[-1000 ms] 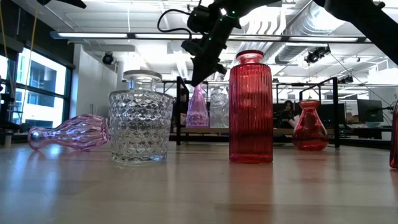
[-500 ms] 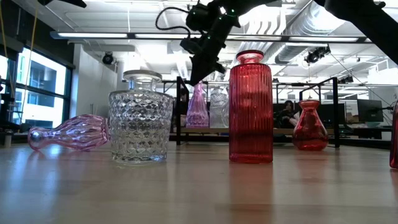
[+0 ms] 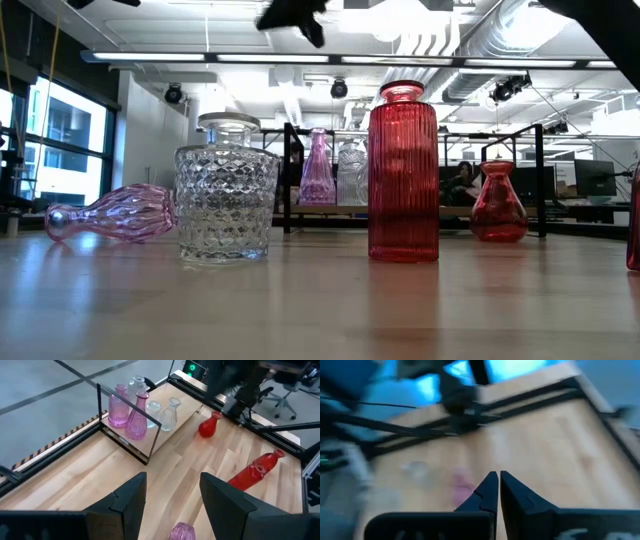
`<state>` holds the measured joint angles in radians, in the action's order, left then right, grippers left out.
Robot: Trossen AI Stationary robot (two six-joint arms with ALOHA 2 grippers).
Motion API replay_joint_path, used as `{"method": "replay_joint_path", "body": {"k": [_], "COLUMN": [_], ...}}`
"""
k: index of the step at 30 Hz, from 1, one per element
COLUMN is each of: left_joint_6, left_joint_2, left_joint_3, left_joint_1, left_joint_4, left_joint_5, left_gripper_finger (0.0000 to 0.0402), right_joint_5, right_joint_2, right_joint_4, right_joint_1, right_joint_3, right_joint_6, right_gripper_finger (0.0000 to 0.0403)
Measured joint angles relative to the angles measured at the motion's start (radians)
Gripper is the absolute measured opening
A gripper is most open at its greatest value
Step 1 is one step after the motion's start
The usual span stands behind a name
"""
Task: Sort vases onto shelf
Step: Align the violet vase with the other violet vase on the shelf
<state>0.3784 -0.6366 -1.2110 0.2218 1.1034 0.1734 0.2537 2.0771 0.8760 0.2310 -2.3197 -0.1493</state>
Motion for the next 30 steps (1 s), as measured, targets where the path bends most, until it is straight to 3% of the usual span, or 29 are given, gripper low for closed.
{"method": "replay_joint_path", "body": {"k": [3, 6, 12, 18, 23, 30], "left_joint_6": [-0.013, 0.002, -0.071, -0.133, -0.152, -0.049], "left_joint_2": [-0.007, -0.036, -0.184, -0.275, -0.293, -0.293], "left_joint_3": [0.0, 0.0, 0.012, 0.125, 0.267, 0.438], "left_joint_1": [0.0, 0.0, 0.0, 0.0, 0.022, 0.027], "left_joint_4": [0.0, 0.033, 0.19, 0.132, 0.089, -0.124], "left_joint_5": [0.0, -0.007, -0.042, -0.178, -0.274, -0.382], "left_gripper_finger": [0.0177, 0.0177, 0.0177, 0.0179, 0.0189, 0.0201], "right_joint_5": [0.022, -0.027, -0.09, -0.092, -0.182, -0.193], "right_joint_2": [0.007, 0.008, 0.008, -0.011, -0.048, -0.116], "right_joint_4": [0.012, 0.007, -0.018, 0.091, 0.222, 0.247], "right_joint_1": [-0.036, -0.063, -0.082, -0.079, -0.073, -0.032], "right_joint_3": [0.002, 0.002, -0.016, -0.017, -0.019, -0.019], "right_joint_6": [-0.004, -0.009, -0.035, -0.032, 0.056, 0.163], "right_gripper_finger": [0.0008, 0.0017, 0.0033, 0.0049, 0.0069, 0.0082]}}
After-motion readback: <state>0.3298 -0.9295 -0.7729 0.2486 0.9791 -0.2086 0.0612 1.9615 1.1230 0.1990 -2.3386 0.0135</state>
